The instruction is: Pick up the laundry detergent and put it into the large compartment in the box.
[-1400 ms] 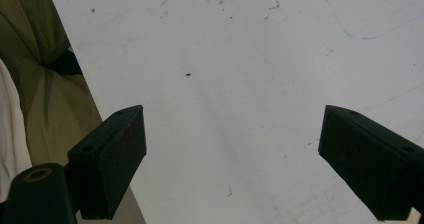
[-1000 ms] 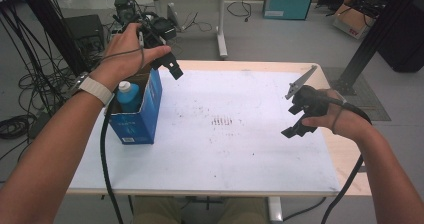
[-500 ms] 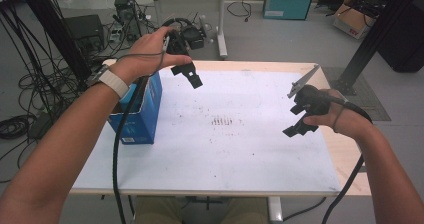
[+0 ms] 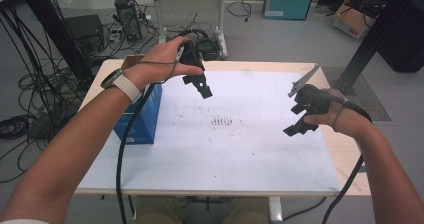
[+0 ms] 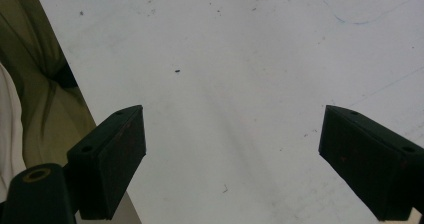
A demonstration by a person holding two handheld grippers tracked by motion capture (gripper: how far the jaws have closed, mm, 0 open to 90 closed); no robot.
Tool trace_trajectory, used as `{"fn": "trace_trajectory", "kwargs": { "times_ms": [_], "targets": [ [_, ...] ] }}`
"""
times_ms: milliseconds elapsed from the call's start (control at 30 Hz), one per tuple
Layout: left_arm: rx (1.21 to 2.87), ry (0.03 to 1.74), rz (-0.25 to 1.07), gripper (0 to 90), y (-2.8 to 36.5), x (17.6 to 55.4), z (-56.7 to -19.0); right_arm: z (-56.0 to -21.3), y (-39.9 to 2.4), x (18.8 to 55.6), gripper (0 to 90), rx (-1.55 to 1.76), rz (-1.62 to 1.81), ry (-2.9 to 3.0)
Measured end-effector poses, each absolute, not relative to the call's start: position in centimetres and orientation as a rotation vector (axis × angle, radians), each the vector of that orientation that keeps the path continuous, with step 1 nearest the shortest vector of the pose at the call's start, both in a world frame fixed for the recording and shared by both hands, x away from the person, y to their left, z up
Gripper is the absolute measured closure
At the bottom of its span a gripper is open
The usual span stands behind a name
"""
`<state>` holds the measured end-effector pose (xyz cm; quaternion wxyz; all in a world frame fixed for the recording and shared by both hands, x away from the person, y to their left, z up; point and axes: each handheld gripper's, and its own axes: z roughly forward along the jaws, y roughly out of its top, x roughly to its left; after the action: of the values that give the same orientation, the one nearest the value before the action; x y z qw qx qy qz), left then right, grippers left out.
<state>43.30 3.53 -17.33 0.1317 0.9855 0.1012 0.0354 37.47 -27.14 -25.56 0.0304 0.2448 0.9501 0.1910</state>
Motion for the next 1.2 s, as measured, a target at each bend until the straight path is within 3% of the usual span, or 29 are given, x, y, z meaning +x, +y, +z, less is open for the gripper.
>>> {"fn": "trace_trajectory", "kwargs": {
  "times_ms": [1200],
  "targets": [
    [2.840,0.258,0.116,5.9,2.51,42.60,-17.97,-25.24,-27.29,36.93,11.4,0.767,0.588,2.916]
  ]
}}
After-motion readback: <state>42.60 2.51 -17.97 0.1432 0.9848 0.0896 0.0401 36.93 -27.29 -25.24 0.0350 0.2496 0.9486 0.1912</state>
